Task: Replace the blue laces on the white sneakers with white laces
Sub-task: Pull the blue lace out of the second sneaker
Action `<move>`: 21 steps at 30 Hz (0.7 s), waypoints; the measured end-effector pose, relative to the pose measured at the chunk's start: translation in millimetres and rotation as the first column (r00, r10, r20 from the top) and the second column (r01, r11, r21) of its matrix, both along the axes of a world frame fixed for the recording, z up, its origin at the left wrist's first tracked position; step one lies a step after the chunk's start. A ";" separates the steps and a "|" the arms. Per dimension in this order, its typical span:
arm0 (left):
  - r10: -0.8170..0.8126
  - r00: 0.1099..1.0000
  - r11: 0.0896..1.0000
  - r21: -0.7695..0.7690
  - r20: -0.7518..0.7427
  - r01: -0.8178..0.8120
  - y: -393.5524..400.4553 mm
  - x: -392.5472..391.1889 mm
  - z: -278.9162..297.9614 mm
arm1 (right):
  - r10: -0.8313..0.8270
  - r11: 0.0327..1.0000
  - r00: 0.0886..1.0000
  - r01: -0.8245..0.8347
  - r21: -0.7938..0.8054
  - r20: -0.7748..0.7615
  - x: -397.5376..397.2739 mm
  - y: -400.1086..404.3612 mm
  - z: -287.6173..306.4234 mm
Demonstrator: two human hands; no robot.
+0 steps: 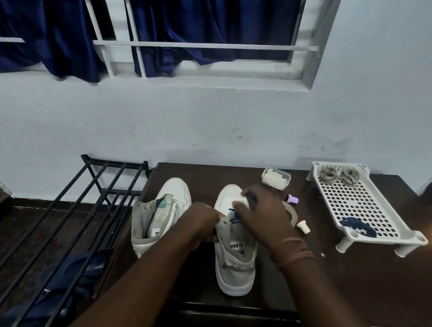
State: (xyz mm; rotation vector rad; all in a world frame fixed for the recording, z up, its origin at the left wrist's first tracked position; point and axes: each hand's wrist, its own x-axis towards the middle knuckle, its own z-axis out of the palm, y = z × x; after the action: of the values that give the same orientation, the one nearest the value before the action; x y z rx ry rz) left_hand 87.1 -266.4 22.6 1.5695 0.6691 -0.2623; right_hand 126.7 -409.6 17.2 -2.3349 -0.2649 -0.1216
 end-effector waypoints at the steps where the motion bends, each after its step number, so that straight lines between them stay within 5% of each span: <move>1: -0.003 1.000 1.000 0.000 0.001 0.003 1.0 -0.1 -0.2 | 0.038 0.967 0.999 -0.029 -0.252 0.032 -2.9 2.8 -7.4; 3: -0.009 1.000 1.000 -0.005 0.008 0.009 2.3 -1.3 -0.3 | 0.039 0.827 0.994 0.024 -0.562 0.100 -5.5 6.9 -17.3; 5: -0.010 1.000 1.000 -0.006 0.015 0.010 2.9 -2.6 0.0 | 0.008 0.866 0.992 0.055 -0.498 0.123 -4.4 8.7 -18.6; 7: -0.012 1.000 1.000 0.004 0.017 0.012 2.3 -2.8 -0.1 | -0.061 0.994 0.994 0.069 -0.089 0.090 0.8 8.1 -8.1; 8: -0.011 1.000 1.000 0.009 0.012 0.010 2.1 -2.7 -0.2 | -0.096 0.978 0.994 0.083 0.193 0.057 3.9 6.8 0.3; 10: -0.009 1.000 1.000 0.009 0.000 0.009 1.8 -2.3 -0.3 | -0.133 0.750 0.982 0.189 0.634 -0.135 5.5 2.9 19.9; 12: -0.012 1.000 1.000 0.011 -0.003 0.012 1.8 -1.1 -1.4 | -0.007 0.476 0.945 0.291 0.830 -0.327 1.8 0.1 34.2; 13: -0.012 1.000 1.000 0.016 -0.002 0.012 1.5 -0.7 -1.6 | 0.022 0.461 0.934 0.307 0.833 -0.356 0.7 -1.7 35.1; 15: -0.015 1.000 1.000 0.027 -0.003 0.015 0.9 -0.2 -1.6 | -0.071 0.746 0.969 0.210 0.632 -0.237 1.2 -4.2 26.9; 17: -0.021 1.000 0.999 0.041 -0.011 0.022 0.5 0.2 -2.0 | -0.102 0.961 0.995 0.100 0.257 -0.004 -1.9 -2.4 14.4; 21: -0.037 0.999 0.997 0.068 -0.010 0.038 1.7 2.2 -4.1 | -0.216 0.951 0.942 0.262 -0.162 0.255 -7.9 1.0 3.3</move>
State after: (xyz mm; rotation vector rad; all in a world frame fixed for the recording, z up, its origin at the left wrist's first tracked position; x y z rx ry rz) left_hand 89.3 -264.7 18.5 1.6483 0.6618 -0.2769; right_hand 118.7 -408.6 20.5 -2.5413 -0.1079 -0.5164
